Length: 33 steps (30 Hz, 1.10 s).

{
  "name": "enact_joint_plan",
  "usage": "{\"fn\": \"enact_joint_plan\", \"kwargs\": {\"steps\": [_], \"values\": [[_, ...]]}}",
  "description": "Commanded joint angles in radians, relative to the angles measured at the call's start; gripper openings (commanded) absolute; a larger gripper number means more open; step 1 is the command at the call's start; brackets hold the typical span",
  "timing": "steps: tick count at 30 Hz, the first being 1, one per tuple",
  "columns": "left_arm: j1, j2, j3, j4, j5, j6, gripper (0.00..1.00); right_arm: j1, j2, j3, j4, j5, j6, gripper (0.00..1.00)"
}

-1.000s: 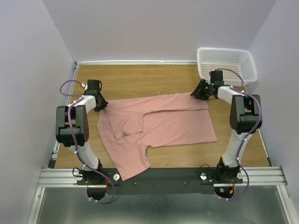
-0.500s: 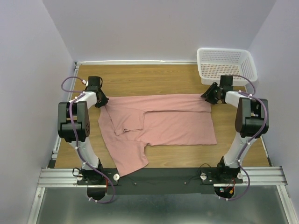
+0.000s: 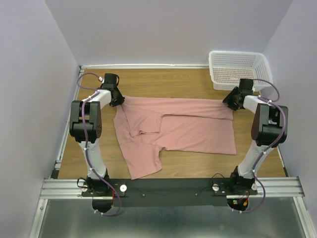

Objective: Fold and stack the t-shirts
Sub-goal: Fold the tshirt

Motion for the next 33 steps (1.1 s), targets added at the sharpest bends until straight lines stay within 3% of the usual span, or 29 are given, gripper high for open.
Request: {"fn": "enact_joint_plan", "kwargs": {"steps": [1, 6, 10, 15, 21, 24, 29, 33], "values": [[0.01, 0.064, 0.111, -0.039, 0.004, -0.03, 0.36, -0.022, 0.036, 0.059, -0.057, 0.096, -0.051, 0.53], [0.008, 0.0, 0.13, -0.039, 0.011, -0.035, 0.63, -0.014, -0.054, 0.048, -0.063, 0.063, -0.084, 0.58], [0.008, -0.167, 0.053, -0.059, -0.069, -0.035, 0.83, -0.005, -0.171, 0.013, -0.123, 0.044, -0.109, 0.66], [0.005, -0.336, -0.094, -0.094, -0.091, -0.022, 0.84, 0.018, -0.292, -0.065, -0.261, 0.004, -0.123, 0.68], [-0.03, -0.551, -0.373, -0.125, -0.075, -0.013, 0.83, 0.092, -0.353, -0.215, -0.326, -0.022, -0.114, 0.67], [-0.044, -0.586, -0.424, -0.168, -0.037, -0.022, 0.83, 0.1, -0.361, -0.248, -0.353, -0.031, -0.094, 0.65], [-0.058, -0.623, -0.466, -0.255, -0.115, -0.051, 0.82, 0.1, -0.404, -0.259, -0.442, 0.093, -0.1, 0.65], [-0.066, -0.596, -0.463, -0.26, -0.141, -0.042, 0.77, 0.1, -0.352, -0.228, -0.453, 0.093, -0.127, 0.64]]}}
